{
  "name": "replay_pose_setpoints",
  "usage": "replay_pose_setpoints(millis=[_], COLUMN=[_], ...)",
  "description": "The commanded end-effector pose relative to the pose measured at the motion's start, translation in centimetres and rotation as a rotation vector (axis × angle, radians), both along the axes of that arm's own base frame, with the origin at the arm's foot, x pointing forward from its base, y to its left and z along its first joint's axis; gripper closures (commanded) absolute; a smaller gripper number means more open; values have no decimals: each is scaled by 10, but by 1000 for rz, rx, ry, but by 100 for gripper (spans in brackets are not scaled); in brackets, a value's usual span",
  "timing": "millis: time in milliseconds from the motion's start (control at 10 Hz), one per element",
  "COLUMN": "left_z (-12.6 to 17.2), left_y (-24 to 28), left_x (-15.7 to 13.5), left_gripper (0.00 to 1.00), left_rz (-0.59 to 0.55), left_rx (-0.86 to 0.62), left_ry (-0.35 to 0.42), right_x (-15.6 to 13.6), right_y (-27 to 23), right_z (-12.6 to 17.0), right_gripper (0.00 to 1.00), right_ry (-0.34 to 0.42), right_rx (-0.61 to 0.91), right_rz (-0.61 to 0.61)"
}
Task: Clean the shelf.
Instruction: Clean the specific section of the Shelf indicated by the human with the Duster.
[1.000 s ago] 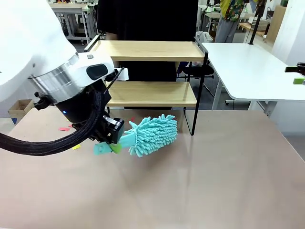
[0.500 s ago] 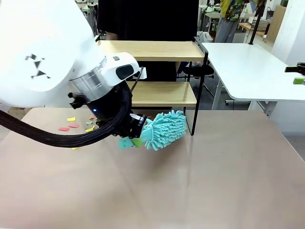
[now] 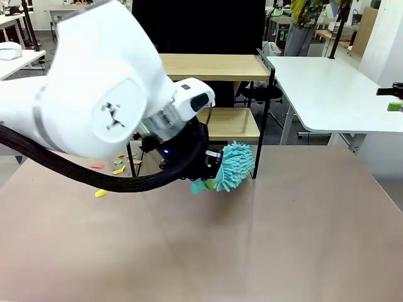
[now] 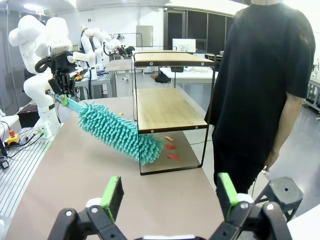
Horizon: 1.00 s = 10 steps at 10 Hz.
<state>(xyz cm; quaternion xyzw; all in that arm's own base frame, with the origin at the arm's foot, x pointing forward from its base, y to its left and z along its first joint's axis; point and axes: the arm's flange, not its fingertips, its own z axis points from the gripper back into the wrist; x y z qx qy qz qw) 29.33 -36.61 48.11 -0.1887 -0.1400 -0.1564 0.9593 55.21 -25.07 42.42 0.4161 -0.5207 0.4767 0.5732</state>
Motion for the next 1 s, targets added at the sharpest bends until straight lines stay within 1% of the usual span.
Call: replay_pose_setpoints(millis=[0, 100, 200, 300, 500, 700, 800, 900], left_z=[-11, -23, -32, -37, -50, -57, -64, -69], left_y=[-28, -42, -52, -59, -76, -86, -92, -96], left_x=[3, 3, 4, 3, 6, 15, 20, 27], left_gripper=[87, 87, 87, 87, 87, 87, 87, 87], left_rz=[90, 139, 152, 153, 188, 217, 242, 254], left_rx=[52, 95, 110, 106, 92, 66, 80, 74], left_ry=[-70, -107, -116, -116, -154, -185, -209, -211], right_x=[1, 1, 1, 1, 1, 1, 1, 1], right_y=[2, 2, 2, 2, 2, 2, 2, 2], right_z=[3, 3, 3, 3, 3, 3, 3, 3], right_gripper=[0, 0, 0, 0, 0, 0, 0, 0], right_ry=[-7, -7, -7, -7, -7, -7, -7, -7], right_rx=[-1, -1, -1, -1, -1, -1, -1, -1], right_rz=[2, 2, 2, 2, 2, 2, 2, 2])
